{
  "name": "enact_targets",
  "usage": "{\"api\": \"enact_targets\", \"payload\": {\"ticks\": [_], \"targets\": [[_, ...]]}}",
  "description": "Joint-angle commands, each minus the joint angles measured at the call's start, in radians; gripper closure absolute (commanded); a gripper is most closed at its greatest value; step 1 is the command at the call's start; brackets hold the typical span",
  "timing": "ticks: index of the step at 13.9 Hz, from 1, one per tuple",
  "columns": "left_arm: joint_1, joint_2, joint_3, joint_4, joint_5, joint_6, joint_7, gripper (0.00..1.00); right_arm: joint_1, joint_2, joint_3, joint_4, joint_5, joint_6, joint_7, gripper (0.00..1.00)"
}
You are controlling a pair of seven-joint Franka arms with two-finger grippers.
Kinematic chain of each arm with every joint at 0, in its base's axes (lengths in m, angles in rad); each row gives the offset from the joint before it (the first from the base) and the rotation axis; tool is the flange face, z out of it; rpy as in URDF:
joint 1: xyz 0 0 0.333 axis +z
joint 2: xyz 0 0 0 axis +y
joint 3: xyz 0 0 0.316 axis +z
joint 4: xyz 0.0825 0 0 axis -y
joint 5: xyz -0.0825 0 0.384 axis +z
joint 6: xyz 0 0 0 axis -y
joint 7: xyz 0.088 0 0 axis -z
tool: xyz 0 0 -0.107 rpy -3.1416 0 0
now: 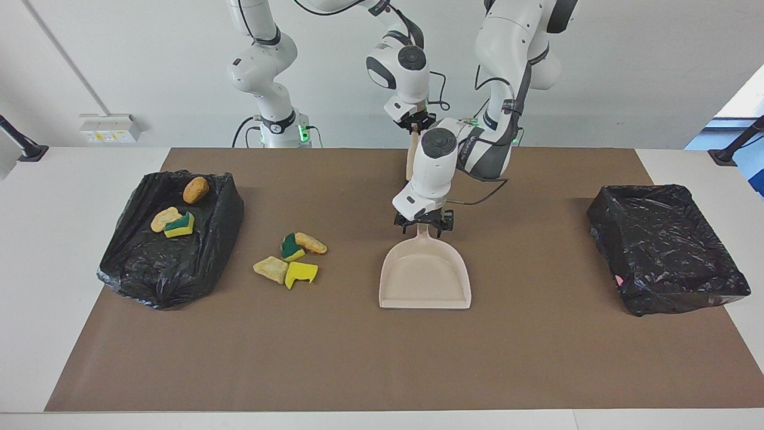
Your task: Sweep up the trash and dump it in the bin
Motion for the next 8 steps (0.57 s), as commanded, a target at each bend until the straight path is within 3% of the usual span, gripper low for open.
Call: {"api": "enact_targets", "payload": {"ticks": [1,4,5,6,8], "targets": [[-0.011,-0.007,0.01,0.023,0.055,-0.065,-0.022,0.46,-0.003,-0.003,-0.007,-0.007,0.003,0.007,0.011,1.0],[-0.009,-0.014,0.01,0.023,0.098,-0.07,-0.022,0.78,-0.021,-0.032,-0.016,0.005,-0.041,-0.095,0.017,1.0],[-0.006,-0.017,0.01,0.023,0.114,-0.07,-0.022,0.82,-0.045,-0.069,-0.017,0.009,-0.085,-0.161,0.017,1.0],[-0.005,-0.021,0.01,0.023,0.131,-0.08,-0.021,1.0,-0.079,-0.125,-0.015,0.009,-0.118,-0.236,0.007,1.0],[-0.002,-0.037,0.011,0.023,0.134,-0.093,-0.012,1.0,-0.151,-0.231,-0.015,0.011,-0.135,-0.403,-0.065,1.0]]}}
